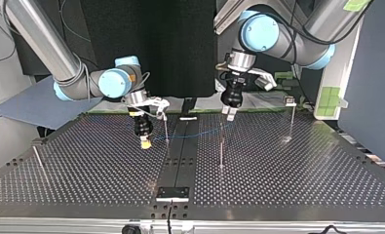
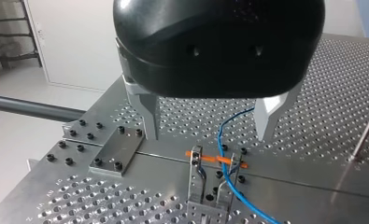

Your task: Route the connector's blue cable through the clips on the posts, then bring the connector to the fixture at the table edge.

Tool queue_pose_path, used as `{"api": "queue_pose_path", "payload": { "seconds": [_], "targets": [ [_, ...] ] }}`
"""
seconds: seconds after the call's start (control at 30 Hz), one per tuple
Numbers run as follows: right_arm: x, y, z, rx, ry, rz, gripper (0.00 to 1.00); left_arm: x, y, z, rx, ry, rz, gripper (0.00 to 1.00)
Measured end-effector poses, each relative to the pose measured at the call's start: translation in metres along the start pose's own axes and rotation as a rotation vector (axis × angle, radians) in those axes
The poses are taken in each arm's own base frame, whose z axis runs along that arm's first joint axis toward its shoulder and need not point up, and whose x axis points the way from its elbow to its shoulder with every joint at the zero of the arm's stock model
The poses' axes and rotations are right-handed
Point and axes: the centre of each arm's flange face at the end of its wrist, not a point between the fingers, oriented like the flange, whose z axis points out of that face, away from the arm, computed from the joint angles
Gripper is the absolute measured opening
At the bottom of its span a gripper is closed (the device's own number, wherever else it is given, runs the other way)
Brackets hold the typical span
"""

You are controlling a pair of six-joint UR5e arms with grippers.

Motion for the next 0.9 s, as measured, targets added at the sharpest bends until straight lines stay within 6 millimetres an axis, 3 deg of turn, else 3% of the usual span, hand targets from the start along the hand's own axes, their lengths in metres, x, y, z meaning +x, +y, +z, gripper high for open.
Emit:
{"api": "queue_pose_path", "payload": {
  "seconds": [0.6, 0.9],
  "targets": [
    [-0.002, 0.003, -0.001, -0.005, -0.014, -0.005, 0.0, 0.0, -0.005, 0.001, 0.007, -0.024, 0.004, 1.0],
    [-0.003, 0.004, -0.001, -0.006, -0.019, -0.006, 0.0, 0.011, -0.024, 0.016, -0.026, -0.001, 0.061, 1.0]
  ]
}}
